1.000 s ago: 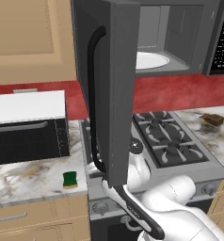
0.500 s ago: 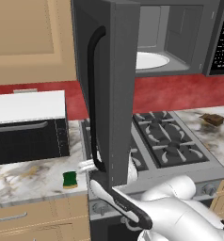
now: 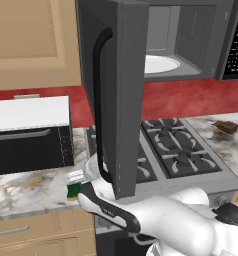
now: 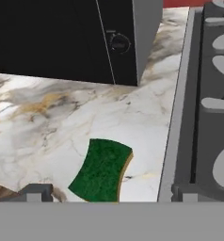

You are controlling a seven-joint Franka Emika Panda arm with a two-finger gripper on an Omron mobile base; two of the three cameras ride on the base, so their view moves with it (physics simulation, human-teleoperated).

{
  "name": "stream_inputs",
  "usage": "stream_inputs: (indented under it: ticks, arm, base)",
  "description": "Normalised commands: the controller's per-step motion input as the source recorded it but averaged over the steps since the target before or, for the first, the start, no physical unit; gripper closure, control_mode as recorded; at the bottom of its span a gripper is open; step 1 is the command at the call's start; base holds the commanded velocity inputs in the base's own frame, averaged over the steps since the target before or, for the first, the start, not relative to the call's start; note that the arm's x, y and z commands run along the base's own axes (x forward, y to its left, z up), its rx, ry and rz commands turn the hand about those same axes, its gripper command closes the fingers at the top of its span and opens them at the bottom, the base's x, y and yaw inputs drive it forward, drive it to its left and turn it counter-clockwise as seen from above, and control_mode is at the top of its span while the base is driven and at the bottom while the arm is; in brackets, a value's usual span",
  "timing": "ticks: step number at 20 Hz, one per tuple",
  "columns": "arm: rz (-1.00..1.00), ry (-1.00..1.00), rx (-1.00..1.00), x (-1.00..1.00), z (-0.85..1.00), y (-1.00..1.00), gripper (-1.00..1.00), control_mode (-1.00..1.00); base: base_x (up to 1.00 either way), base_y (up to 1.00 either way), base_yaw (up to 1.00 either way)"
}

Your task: Place the sponge inside the microwave to prepare for sanitizing.

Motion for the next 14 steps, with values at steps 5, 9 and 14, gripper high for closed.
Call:
stream_inputs:
  ticks: [5,9,14]
  arm:
    - [-0.04,0.03,0.01,0.23,-0.24,0.42,-1.0,-1.0]
    - [-0.04,0.19,0.05,0.25,0.0,0.24,-1.0,-1.0]
    - [-0.12,0.08,0.01,0.11,-0.24,0.04,-1.0,-1.0]
  base:
    - [0.0,0.0,0.0]
    - [0.0,0.0,0.0]
    - [0.0,0.0,0.0]
